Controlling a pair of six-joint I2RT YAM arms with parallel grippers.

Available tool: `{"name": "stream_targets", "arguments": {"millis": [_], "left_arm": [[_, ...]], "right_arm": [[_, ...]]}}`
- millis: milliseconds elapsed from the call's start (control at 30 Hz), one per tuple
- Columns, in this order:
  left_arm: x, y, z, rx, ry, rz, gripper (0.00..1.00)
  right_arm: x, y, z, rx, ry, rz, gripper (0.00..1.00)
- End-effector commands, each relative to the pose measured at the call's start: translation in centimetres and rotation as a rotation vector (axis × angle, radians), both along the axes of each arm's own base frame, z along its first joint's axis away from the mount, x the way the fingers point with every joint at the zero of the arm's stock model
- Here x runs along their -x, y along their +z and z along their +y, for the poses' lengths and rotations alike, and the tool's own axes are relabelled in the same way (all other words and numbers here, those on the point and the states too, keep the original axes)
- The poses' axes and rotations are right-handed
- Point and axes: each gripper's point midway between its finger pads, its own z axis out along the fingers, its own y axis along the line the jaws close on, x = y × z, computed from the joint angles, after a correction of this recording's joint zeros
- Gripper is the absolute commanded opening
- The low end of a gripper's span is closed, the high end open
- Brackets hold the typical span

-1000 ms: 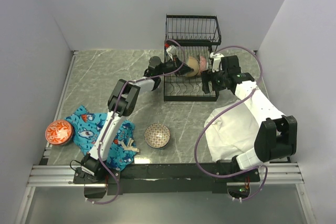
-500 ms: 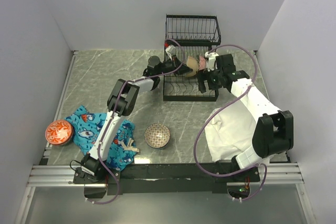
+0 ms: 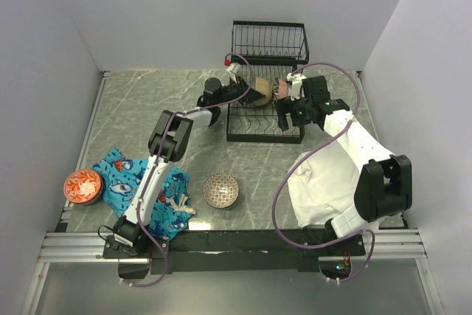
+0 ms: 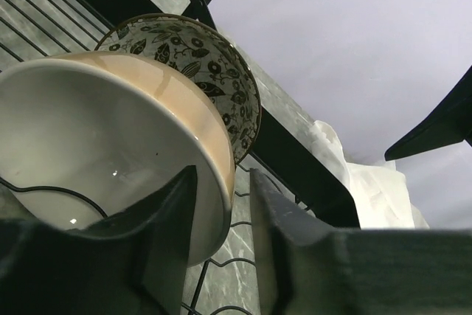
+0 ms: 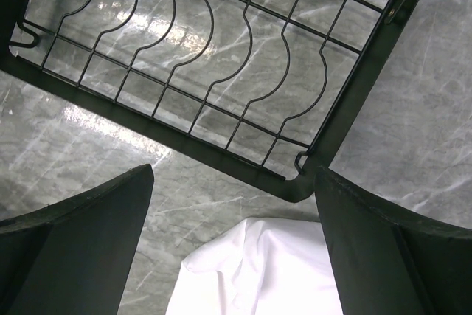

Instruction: Load the bowls into the dish rack

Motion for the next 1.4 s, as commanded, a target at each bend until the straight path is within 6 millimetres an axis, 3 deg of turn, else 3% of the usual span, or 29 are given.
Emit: {"name": "stream_targets", "arguments": {"millis": [0,267,333,400,433,467,767,933,1000,1033,1067,1133,1167,1200,1233,1267,1300,1367], "left_arm": [[-1.9,-0.8,1.8,-0.005,0.075,0.082,0.43],[-1.8,2.4,1.7,-0.020,0.090,-0.032,0.54],[-1.3,2.2,1.9,-0.038,0.082,-0.020,0.54],[-0.6,3.6,2.2,-0.042,0.054,-0.041,0.52],[-0.1,3.0,2.5,-0.055,0.049,-0.022,0.52],[0.2,4.6,2.7,-0.058,0.048,-0.056,0.53],[4.0,4.9,3.6,-0.165,-0.040,-0.109,0.53],[6.2,4.0,4.3,-0.191,-0.074,-0.049,0.53],[7.1,4.9,4.7,-0.185,-0.076,-0.040,0.53],[7.9,4.2,5.0,-0.195,-0.082,-0.013,0.53],[8.5,5.3,5.2,-0.193,-0.081,-0.023,0.53],[9.8,4.8,6.0,-0.213,-0.088,0.031,0.53],[10.4,6.1,6.4,-0.219,-0.087,0.008,0.53],[11.1,6.1,6.8,-0.233,-0.100,0.021,0.53],[12.2,5.0,7.5,-0.265,-0.108,0.072,0.53],[12.7,6.3,8.4,-0.282,-0.101,0.022,0.52],[13.4,5.9,9.1,-0.309,-0.091,0.031,0.52],[14.7,7.1,11.1,-0.396,-0.078,-0.027,0.52]], "right_arm": [[-1.2,1.8,0.9,-0.011,0.015,-0.064,0.97],[-1.5,2.4,0.9,-0.014,0.018,-0.076,0.97],[-1.6,2.7,0.9,-0.010,0.021,-0.084,0.97],[-1.6,2.7,0.9,-0.008,0.023,-0.085,0.97],[-1.6,2.9,0.9,-0.008,0.027,-0.092,0.97],[-1.6,2.9,1.0,-0.009,0.031,-0.092,0.97],[-2.1,4.1,1.2,-0.032,0.050,-0.129,0.97],[-2.2,4.8,0.7,-0.045,0.041,-0.156,0.97],[-1.9,4.7,0.7,-0.050,0.045,-0.158,0.97],[-1.8,4.9,0.8,-0.052,0.046,-0.164,0.97],[-1.7,5.1,0.7,-0.054,0.046,-0.171,0.97],[-1.4,5.2,0.6,-0.057,0.041,-0.180,0.97],[-1.3,5.2,0.6,-0.057,0.043,-0.181,0.97],[-1.1,5.0,0.5,-0.058,0.040,-0.178,0.97],[-1.0,5.2,0.5,-0.062,0.041,-0.183,0.98],[-0.9,5.3,0.6,-0.064,0.044,-0.186,0.97],[-0.8,5.1,0.5,-0.063,0.043,-0.184,0.97],[-0.6,5.4,0.5,-0.067,0.045,-0.191,0.97]]}}
